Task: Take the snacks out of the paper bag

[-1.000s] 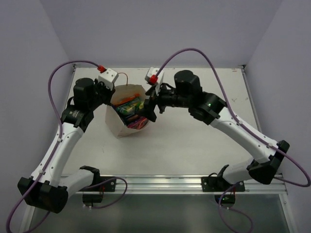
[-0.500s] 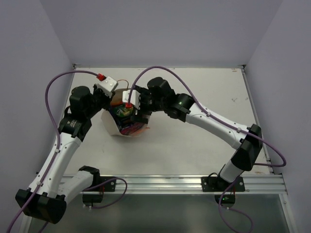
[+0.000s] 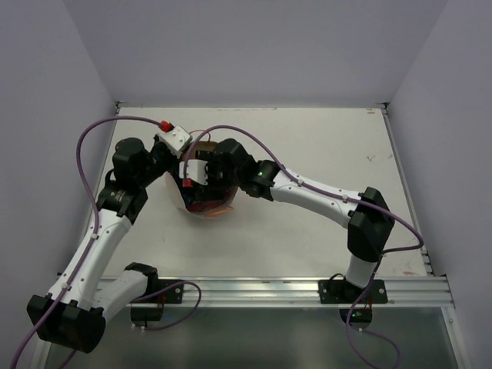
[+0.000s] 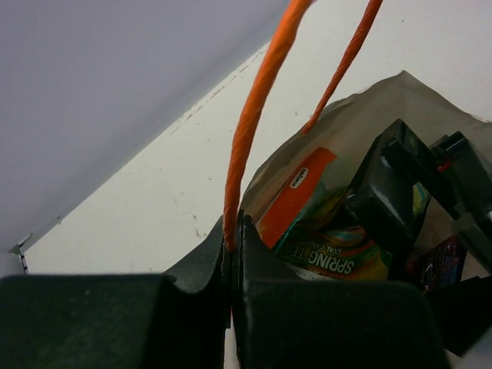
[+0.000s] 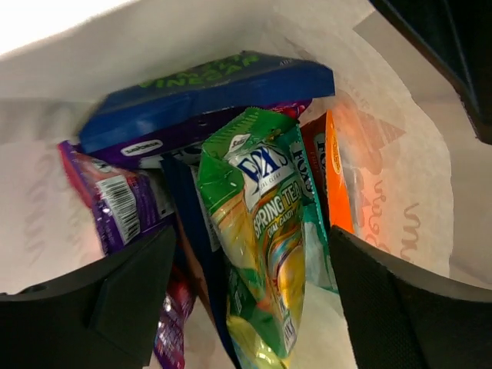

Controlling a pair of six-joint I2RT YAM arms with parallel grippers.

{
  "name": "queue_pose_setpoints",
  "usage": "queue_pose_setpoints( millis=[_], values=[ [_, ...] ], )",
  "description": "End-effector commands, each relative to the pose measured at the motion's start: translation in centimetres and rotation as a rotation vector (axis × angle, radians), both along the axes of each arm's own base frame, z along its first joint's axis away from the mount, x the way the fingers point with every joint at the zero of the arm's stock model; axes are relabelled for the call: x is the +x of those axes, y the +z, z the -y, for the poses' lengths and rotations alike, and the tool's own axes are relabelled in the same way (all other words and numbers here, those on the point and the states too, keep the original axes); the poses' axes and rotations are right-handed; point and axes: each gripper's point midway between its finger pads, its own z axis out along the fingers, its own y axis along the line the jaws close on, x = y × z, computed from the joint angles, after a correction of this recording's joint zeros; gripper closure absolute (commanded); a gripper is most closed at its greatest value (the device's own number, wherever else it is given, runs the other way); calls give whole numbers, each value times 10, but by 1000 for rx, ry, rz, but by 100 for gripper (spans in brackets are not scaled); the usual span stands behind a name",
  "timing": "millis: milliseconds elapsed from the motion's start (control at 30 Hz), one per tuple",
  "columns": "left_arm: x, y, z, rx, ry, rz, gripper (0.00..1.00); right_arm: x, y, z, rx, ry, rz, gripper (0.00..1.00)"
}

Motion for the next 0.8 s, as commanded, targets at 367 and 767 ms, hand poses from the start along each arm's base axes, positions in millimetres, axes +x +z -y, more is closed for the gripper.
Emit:
queue_pose_setpoints(
  millis=[367, 767],
  values=[
    [-14, 34, -1, -37, -12, 257, 100, -17, 40, -6, 54, 16, 92, 100],
    [-6, 31, -14, -33, 72, 276, 100, -105, 163, 62, 291, 110, 62, 100]
  ],
)
